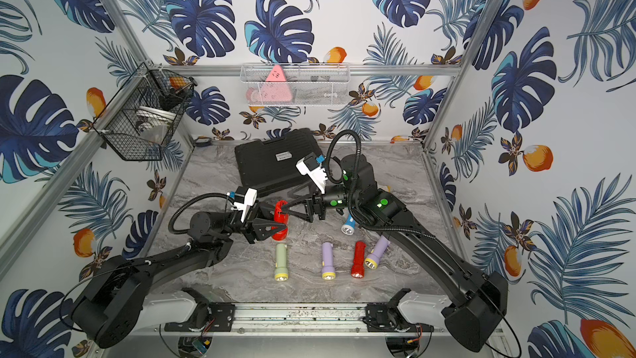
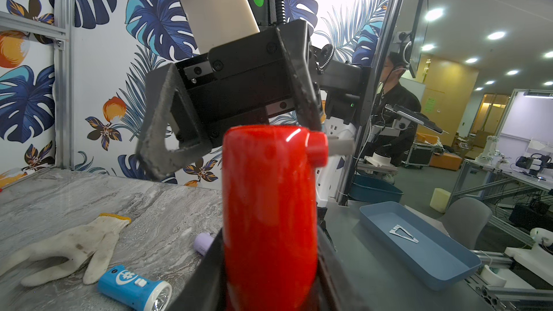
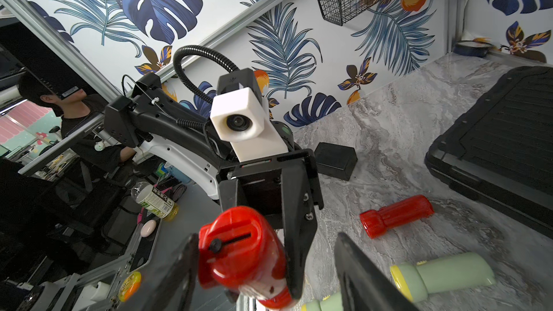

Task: Close the plug at the bottom of the flashlight
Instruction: Close the plug of the flashlight.

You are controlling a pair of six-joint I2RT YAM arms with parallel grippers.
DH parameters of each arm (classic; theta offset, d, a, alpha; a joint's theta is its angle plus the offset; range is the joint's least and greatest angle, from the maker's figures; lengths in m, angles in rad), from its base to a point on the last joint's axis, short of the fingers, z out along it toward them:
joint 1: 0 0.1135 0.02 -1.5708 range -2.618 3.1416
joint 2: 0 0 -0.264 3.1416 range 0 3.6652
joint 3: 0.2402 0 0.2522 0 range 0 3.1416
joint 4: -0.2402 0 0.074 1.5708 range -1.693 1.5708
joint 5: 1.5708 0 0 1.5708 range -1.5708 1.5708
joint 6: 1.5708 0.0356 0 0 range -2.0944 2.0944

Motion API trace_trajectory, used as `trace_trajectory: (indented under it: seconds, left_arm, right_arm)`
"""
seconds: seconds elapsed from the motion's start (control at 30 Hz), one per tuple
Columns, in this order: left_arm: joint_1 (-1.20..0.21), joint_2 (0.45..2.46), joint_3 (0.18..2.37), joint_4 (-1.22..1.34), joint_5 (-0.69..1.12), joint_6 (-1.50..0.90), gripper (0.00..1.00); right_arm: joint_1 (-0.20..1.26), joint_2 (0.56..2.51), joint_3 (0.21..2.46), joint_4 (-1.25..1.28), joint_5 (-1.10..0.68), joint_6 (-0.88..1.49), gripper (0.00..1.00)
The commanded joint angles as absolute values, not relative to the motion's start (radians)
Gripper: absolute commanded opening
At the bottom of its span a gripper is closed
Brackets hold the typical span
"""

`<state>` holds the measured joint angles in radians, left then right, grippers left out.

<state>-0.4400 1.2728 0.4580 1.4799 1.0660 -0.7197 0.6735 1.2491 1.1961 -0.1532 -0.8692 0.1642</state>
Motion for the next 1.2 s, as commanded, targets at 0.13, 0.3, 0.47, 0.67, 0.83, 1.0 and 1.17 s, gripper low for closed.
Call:
trace_trajectory:
  seconds: [0.13, 0.3, 0.47, 0.67, 0.83, 1.0, 1.17]
  left_arm:
    - [-0.442, 1.272, 0.468, 1.539, 1.081, -0.737, 0.00]
    - [-0.445, 1.273, 0.471, 1.540, 1.085, -0.738, 0.00]
    - [-0.447, 1.274, 0.471, 1.539, 1.091, -0.738, 0.00]
    - [-0.445, 1.264, 0.469, 1.539, 1.080, -0.729, 0.00]
    - [-0.444, 1.257, 0.469, 1.539, 1.066, -0.721, 0.00]
    - [-0.441, 1.248, 0.468, 1.539, 1.056, -0.716, 0.00]
    - [-0.437, 1.229, 0.466, 1.534, 1.051, -0.709, 0.00]
  right_arm:
    - [0.674, 1.258, 1.204, -0.133, -0.858, 0.155, 0.63]
    - [0.675, 1.272, 1.215, -0.154, -0.857, 0.146, 0.56]
    - [0.675, 1.284, 1.220, -0.158, -0.870, 0.151, 0.48]
    - [0.677, 1.285, 1.213, -0.186, -0.884, 0.144, 0.33]
    - [0.678, 1.273, 1.180, -0.204, -0.874, 0.148, 0.26]
    - [0.679, 1.258, 1.140, -0.163, -0.877, 0.186, 0.21]
    - [0.683, 1.265, 1.085, -0.126, -0.882, 0.212, 0.14]
